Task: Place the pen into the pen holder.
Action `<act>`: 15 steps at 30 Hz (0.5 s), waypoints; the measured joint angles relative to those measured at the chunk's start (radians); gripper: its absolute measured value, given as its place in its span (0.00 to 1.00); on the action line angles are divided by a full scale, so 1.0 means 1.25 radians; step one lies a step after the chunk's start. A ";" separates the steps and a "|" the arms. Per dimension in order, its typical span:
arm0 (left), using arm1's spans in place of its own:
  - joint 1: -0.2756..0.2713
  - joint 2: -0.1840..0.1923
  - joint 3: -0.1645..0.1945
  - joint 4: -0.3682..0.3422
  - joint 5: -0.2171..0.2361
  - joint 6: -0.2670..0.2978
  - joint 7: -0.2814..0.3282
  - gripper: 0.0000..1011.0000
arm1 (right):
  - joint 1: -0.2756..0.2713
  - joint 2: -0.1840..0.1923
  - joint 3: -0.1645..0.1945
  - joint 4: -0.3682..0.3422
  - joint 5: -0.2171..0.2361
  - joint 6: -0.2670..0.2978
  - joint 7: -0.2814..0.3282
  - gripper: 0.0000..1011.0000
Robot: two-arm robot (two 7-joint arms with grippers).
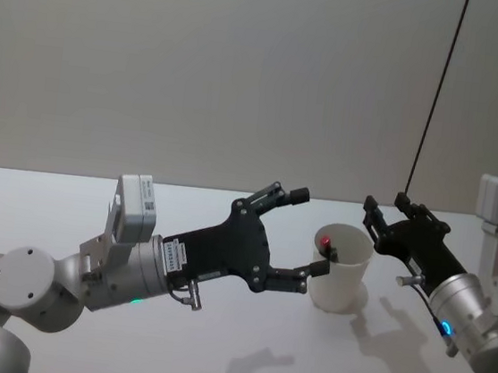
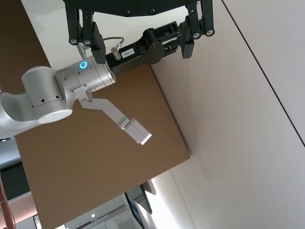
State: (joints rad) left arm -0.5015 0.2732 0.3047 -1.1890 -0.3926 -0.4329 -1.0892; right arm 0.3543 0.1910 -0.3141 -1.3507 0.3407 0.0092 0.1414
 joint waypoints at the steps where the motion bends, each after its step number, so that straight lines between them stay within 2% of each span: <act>1: 0.000 0.000 0.000 0.000 0.000 0.000 0.000 0.99 | 0.001 -0.001 0.000 0.001 0.000 0.000 0.001 0.52; 2: 0.000 0.000 0.000 0.000 0.000 0.000 0.000 0.99 | 0.001 -0.002 -0.001 0.004 0.000 0.000 0.003 0.52; 3: 0.000 0.000 0.000 0.000 0.000 0.000 0.000 0.99 | 0.002 -0.003 -0.001 0.006 -0.001 0.000 0.003 0.58; 5: 0.000 0.000 0.000 0.000 0.000 0.000 0.000 0.99 | 0.003 -0.004 -0.002 0.008 -0.001 0.000 0.004 0.61; 11: 0.000 0.000 0.000 0.000 0.000 0.000 0.000 0.99 | 0.005 -0.007 -0.003 0.015 -0.001 -0.001 0.008 0.83; 13: 0.000 0.000 0.000 0.000 0.000 0.000 0.000 0.99 | 0.005 -0.007 -0.003 0.016 -0.001 -0.001 0.009 0.85; 15: 0.000 0.000 0.000 0.000 0.000 0.000 0.000 0.99 | 0.006 -0.008 -0.003 0.017 -0.002 -0.001 0.010 0.93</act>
State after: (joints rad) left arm -0.5015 0.2732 0.3046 -1.1891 -0.3926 -0.4330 -1.0892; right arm 0.3617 0.1809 -0.3179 -1.3292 0.3387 0.0082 0.1536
